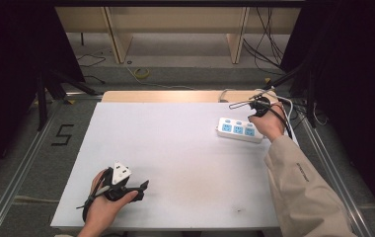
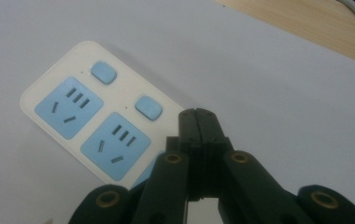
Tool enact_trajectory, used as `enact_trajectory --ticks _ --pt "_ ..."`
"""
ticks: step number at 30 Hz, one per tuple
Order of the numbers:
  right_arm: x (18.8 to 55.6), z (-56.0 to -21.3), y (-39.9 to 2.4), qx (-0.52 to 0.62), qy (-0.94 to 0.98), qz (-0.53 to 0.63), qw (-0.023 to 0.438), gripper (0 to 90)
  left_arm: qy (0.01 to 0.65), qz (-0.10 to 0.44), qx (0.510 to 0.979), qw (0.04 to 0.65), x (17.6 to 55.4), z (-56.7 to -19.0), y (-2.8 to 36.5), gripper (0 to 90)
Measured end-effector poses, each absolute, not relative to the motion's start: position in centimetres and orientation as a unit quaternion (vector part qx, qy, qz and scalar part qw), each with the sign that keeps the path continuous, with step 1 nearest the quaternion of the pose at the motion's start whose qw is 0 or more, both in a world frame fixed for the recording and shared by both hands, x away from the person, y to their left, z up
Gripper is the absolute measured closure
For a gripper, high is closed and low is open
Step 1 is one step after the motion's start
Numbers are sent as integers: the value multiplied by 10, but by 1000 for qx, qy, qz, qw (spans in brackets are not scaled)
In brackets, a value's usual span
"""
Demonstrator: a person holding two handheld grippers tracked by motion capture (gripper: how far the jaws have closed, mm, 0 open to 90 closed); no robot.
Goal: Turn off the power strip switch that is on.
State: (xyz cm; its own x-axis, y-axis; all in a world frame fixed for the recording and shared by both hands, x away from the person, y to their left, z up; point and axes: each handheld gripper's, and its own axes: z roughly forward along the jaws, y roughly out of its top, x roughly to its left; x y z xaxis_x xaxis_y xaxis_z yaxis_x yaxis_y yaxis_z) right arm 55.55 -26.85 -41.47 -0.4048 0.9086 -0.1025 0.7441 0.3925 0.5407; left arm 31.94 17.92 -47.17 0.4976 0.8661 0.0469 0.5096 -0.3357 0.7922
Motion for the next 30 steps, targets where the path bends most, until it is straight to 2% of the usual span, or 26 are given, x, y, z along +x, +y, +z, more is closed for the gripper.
enact_trajectory --ticks 30 --pt "565 -426 -270 518 812 198 185 900 441 240 781 372 319 -472 179 157"
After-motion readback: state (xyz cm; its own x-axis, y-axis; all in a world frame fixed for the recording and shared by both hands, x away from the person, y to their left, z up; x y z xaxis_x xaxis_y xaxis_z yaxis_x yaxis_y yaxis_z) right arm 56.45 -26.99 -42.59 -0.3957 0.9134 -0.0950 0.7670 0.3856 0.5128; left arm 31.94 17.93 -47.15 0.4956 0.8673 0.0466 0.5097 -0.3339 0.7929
